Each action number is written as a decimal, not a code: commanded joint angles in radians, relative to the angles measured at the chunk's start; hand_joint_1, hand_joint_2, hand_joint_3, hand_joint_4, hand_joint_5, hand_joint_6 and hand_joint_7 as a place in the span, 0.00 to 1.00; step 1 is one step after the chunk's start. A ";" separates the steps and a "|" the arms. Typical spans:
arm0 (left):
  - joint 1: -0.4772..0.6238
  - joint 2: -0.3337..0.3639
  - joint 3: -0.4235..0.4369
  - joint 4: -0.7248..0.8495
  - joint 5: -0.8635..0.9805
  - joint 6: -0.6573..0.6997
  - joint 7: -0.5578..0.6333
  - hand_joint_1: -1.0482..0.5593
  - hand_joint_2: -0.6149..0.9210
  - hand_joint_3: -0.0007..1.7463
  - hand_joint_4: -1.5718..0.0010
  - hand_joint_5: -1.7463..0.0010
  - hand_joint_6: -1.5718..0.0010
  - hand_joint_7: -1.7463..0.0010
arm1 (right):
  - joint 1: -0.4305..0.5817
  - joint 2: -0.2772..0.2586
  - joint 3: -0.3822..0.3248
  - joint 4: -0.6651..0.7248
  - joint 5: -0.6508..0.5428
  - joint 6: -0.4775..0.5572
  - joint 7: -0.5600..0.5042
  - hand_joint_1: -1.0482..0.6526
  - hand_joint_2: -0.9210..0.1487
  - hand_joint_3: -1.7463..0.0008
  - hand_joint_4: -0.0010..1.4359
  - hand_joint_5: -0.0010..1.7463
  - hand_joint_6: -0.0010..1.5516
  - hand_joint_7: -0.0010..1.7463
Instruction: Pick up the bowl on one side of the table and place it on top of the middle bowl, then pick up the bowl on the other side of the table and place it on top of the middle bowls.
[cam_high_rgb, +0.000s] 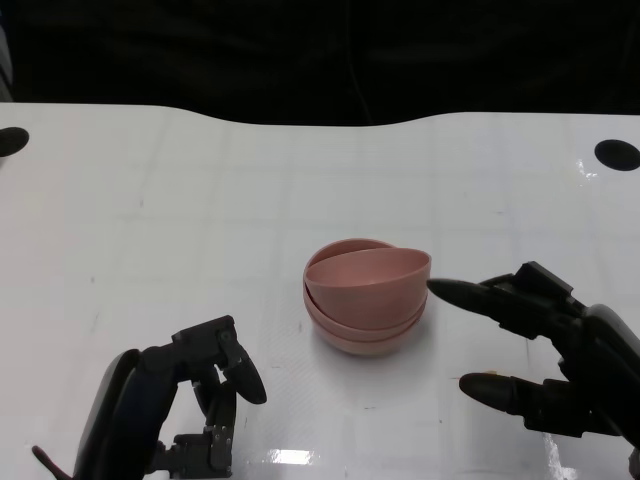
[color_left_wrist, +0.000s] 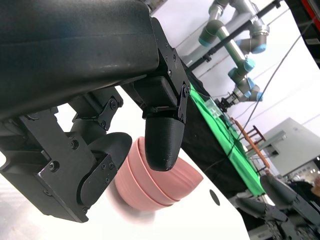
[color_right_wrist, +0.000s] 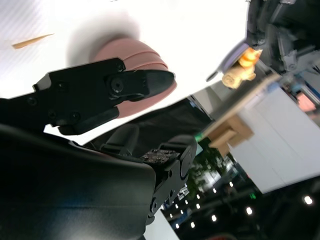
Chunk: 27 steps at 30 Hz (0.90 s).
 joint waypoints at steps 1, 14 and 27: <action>0.000 0.021 0.010 0.013 -0.005 -0.018 -0.003 0.67 0.55 0.93 0.40 0.01 0.46 0.11 | 0.000 0.039 -0.029 0.043 -0.012 -0.060 -0.064 0.60 0.19 0.70 0.35 0.65 0.38 0.42; -0.011 0.033 0.013 0.022 -0.018 -0.015 -0.012 0.67 0.55 0.91 0.41 0.01 0.47 0.12 | -0.085 0.069 -0.052 0.233 -0.009 -0.233 -0.097 0.73 0.74 0.14 0.74 0.80 0.64 0.61; -0.009 0.041 0.013 0.044 -0.015 -0.047 -0.009 0.66 0.57 0.91 0.41 0.01 0.47 0.12 | -0.084 0.065 -0.046 0.226 -0.044 -0.208 -0.078 0.78 0.89 0.00 0.76 0.94 0.70 0.74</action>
